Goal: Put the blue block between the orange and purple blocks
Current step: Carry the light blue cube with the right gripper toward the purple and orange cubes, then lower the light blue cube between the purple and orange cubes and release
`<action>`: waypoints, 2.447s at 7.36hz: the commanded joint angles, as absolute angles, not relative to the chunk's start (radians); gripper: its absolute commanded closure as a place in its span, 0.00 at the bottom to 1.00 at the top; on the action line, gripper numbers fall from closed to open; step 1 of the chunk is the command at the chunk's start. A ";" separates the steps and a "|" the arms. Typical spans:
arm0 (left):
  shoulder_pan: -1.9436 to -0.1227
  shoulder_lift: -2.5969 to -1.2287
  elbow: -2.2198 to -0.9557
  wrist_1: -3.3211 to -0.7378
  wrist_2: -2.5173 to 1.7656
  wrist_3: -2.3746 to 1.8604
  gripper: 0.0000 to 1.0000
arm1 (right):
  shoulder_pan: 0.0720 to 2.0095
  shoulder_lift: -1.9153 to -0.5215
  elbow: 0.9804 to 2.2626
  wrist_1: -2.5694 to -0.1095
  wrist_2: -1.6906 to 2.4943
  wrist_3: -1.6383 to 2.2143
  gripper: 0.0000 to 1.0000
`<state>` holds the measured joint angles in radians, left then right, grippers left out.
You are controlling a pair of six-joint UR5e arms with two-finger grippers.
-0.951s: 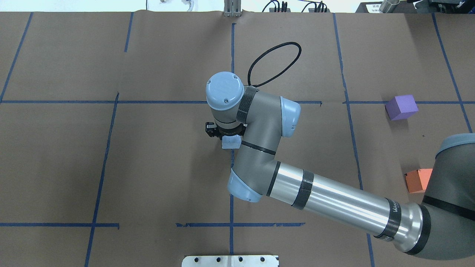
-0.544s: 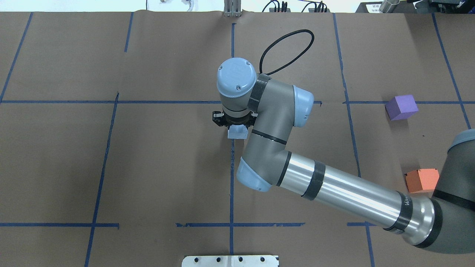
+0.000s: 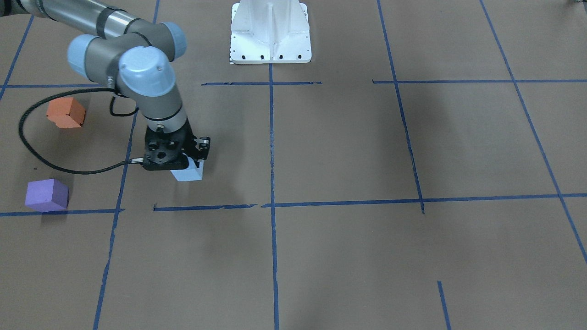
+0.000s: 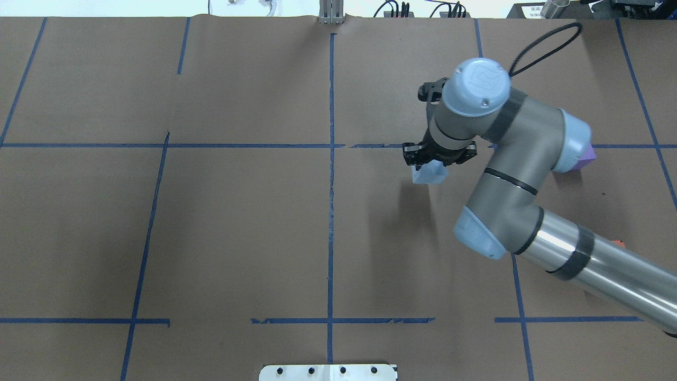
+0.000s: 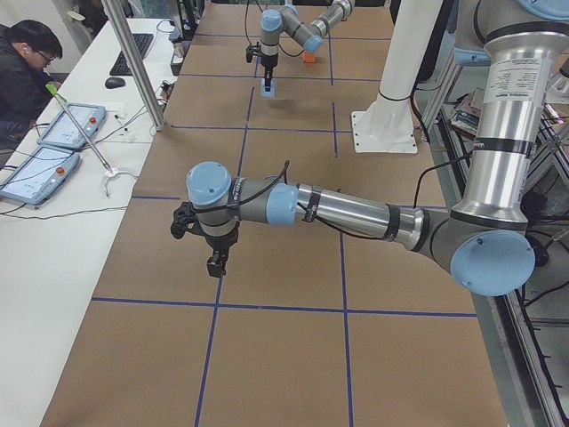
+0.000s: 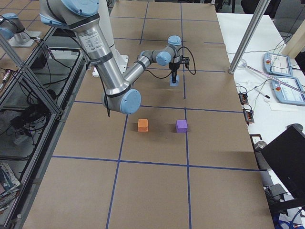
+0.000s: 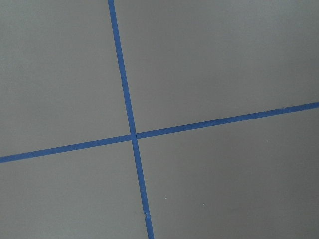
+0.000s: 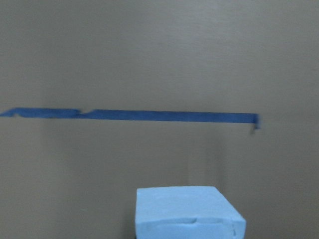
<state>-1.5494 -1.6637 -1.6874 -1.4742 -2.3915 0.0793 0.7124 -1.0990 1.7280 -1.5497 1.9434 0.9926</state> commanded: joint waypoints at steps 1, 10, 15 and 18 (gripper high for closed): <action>-1.549 -1.664 -1.687 -1.474 -2.391 0.078 0.00 | 0.797 -1.404 1.895 -1.469 1.999 0.847 0.83; -1.549 -1.666 -1.704 -1.476 -2.391 0.054 0.00 | 0.917 -1.703 1.830 -1.143 2.070 0.730 0.00; -1.551 -1.666 -1.681 -1.502 -2.375 0.147 0.00 | 1.390 -1.706 1.835 -1.461 2.304 0.080 0.00; -1.592 -1.634 -1.684 -1.441 -2.339 0.229 0.00 | 1.569 -1.681 1.838 -1.728 2.316 -0.221 0.00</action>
<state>-1.5780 -1.6589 -1.6804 -1.4715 -2.3435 0.2155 1.5141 -1.6990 1.8374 -1.6222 2.3118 -0.1325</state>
